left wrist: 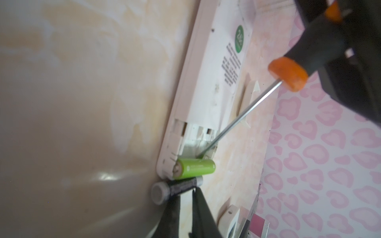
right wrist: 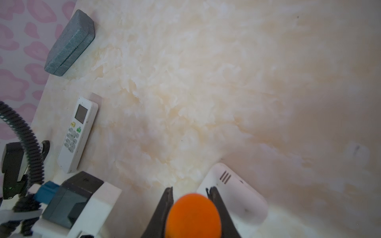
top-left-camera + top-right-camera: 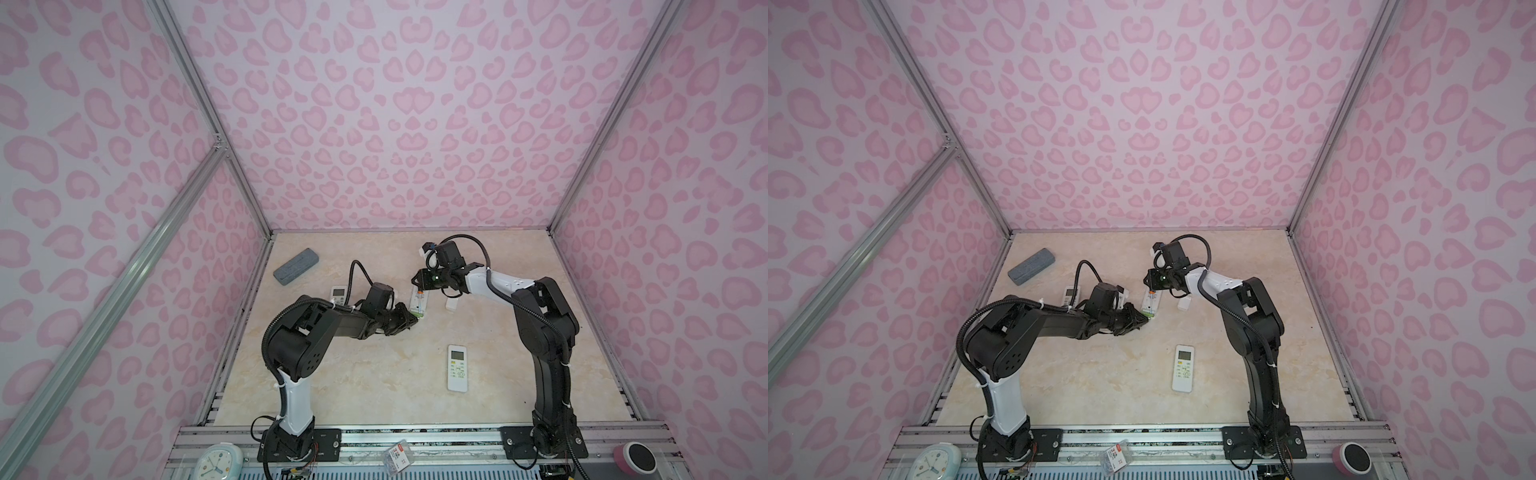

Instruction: Unload the batteries from the remote control

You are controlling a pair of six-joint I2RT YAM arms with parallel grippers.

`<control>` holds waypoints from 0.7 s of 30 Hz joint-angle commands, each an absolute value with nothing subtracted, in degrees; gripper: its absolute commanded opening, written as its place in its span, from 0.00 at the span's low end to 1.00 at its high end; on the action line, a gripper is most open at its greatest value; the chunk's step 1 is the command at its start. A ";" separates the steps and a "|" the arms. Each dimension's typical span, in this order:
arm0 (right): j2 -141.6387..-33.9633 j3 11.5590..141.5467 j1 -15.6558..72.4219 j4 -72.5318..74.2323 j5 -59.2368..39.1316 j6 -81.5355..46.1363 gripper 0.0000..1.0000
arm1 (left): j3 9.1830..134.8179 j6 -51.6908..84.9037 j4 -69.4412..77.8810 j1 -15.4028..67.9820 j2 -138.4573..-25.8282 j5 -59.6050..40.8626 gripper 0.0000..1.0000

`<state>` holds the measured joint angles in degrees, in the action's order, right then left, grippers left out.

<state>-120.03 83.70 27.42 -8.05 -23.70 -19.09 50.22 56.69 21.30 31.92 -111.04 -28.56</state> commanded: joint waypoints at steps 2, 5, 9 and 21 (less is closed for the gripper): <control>-118.60 82.02 27.98 -11.43 -20.82 -17.21 0.00 | 49.86 55.33 16.68 31.64 -111.68 -22.32 0.16; -115.89 79.72 28.95 -8.71 -18.06 -15.39 0.00 | 49.44 55.20 16.61 31.65 -111.12 -22.54 0.16; -114.10 78.48 29.52 -7.77 -16.54 -13.89 0.00 | 48.69 54.64 16.05 31.64 -109.34 -22.68 0.16; -111.46 76.45 31.34 -7.00 -13.20 -11.67 0.00 | 48.68 52.39 13.89 30.86 -105.09 -23.02 0.24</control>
<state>-112.31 77.30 30.89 -6.87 -15.09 -13.28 48.36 53.89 16.03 31.11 -106.04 -23.99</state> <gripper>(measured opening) 0.228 0.241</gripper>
